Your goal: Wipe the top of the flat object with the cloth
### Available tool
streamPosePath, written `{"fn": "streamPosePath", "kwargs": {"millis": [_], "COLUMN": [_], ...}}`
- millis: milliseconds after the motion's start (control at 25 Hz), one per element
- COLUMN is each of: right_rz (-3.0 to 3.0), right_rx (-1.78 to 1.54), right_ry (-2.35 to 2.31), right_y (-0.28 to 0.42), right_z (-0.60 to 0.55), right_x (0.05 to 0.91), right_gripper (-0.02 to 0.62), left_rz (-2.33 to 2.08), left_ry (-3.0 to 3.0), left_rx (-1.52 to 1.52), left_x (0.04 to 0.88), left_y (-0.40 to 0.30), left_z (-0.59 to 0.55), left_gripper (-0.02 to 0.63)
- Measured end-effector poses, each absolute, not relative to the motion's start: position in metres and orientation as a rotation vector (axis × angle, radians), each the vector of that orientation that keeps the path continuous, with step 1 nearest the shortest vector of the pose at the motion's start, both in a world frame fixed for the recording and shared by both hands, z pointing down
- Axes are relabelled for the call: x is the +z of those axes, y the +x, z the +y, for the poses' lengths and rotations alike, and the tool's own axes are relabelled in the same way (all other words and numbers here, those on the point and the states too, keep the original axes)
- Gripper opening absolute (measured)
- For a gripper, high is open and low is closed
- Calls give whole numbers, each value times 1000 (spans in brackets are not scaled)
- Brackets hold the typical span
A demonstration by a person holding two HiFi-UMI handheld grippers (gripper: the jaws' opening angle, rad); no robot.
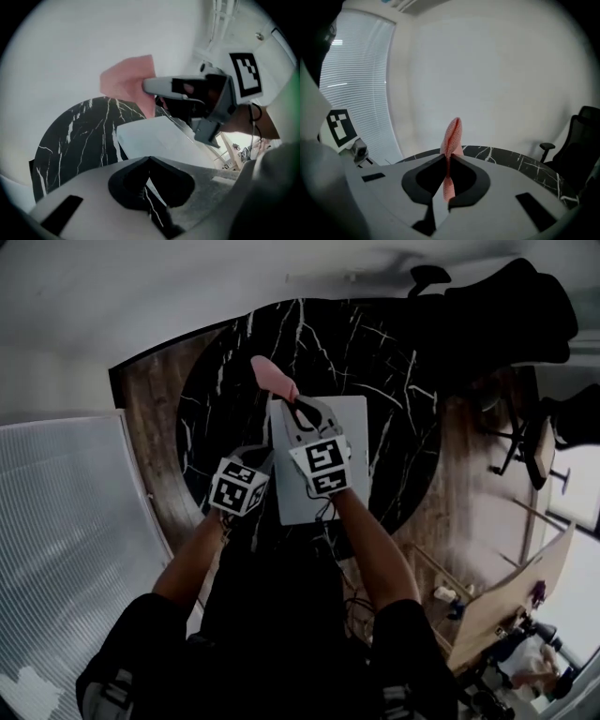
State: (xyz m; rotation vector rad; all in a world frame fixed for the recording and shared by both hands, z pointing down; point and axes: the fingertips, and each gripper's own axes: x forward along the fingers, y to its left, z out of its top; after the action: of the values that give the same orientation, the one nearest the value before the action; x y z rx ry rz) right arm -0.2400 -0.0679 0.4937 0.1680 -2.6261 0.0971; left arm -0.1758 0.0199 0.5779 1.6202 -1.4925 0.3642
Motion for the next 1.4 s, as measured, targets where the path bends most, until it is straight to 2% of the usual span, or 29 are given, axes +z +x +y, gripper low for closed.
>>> {"fn": "streamPosePath", "kwargs": {"millis": [280, 760, 1400], "right_rz": [-2627, -2639, -2912], "right_rx": [144, 216, 44], "right_ry": [545, 588, 537], "right_y": [-175, -101, 47], "right_z": [-67, -67, -41], "right_x": [472, 447, 309], "right_gripper": [8, 7, 7], "left_rz": [-1650, -1827, -2239], "left_ry": [1626, 1630, 1638], "left_rx": [205, 215, 100], "left_x": [549, 507, 350], "left_y": [-195, -153, -26], "left_z": [6, 2, 33], "left_gripper": [0, -2, -2]}}
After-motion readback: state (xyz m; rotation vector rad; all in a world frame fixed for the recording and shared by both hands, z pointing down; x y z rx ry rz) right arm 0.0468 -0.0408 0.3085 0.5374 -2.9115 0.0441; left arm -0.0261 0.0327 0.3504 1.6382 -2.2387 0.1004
